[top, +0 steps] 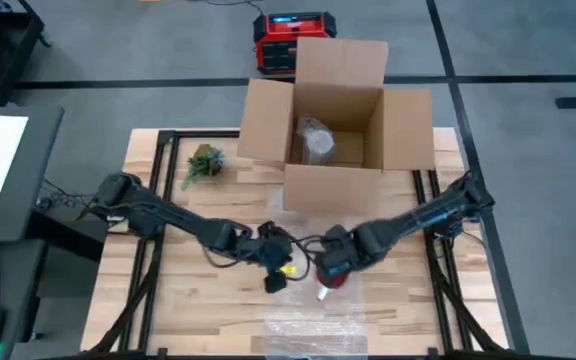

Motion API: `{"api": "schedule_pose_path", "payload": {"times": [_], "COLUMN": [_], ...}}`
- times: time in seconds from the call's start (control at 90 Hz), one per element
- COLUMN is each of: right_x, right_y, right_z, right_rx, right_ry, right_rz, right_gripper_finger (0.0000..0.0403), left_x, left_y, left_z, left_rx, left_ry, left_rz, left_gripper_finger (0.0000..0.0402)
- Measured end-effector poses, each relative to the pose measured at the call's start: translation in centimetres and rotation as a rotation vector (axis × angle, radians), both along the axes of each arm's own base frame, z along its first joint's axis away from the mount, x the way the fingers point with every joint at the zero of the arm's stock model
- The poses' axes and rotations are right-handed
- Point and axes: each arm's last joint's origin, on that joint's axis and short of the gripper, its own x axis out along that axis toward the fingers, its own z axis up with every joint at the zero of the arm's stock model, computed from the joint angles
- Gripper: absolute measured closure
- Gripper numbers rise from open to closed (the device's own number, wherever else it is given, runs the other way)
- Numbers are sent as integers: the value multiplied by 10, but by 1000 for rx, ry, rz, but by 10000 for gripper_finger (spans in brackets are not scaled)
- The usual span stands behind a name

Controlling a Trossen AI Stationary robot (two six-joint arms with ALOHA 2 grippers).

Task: Wrap mug
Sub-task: Wrap the red mug in the bubble wrap

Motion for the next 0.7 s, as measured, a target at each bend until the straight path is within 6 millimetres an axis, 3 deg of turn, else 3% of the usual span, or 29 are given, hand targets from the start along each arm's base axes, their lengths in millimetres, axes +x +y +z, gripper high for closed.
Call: {"api": "schedule_pose_path", "payload": {"times": [0.211, 0.344, 0.467, 0.7], "right_x": [10, 11, 9, 8], "right_y": [32, 34, 25, -19], "right_z": [-40, -49, -47, -35], "right_rx": [31, 30, -10, -166], "right_ry": [92, 152, 187, 286], "right_rz": [-14, 24, 60, 180], "right_gripper_finger": [401, 401, 401, 402], "left_x": [12, 2, -11, -28], "left_y": [17, 12, -4, -42], "left_z": [-43, -49, -52, -58], "left_rx": [83, 106, 120, 39], "left_ry": [159, 261, 334, 309], "left_rz": [-6, -9, 26, 171], "left_gripper_finger": [402, 402, 402, 402]}}
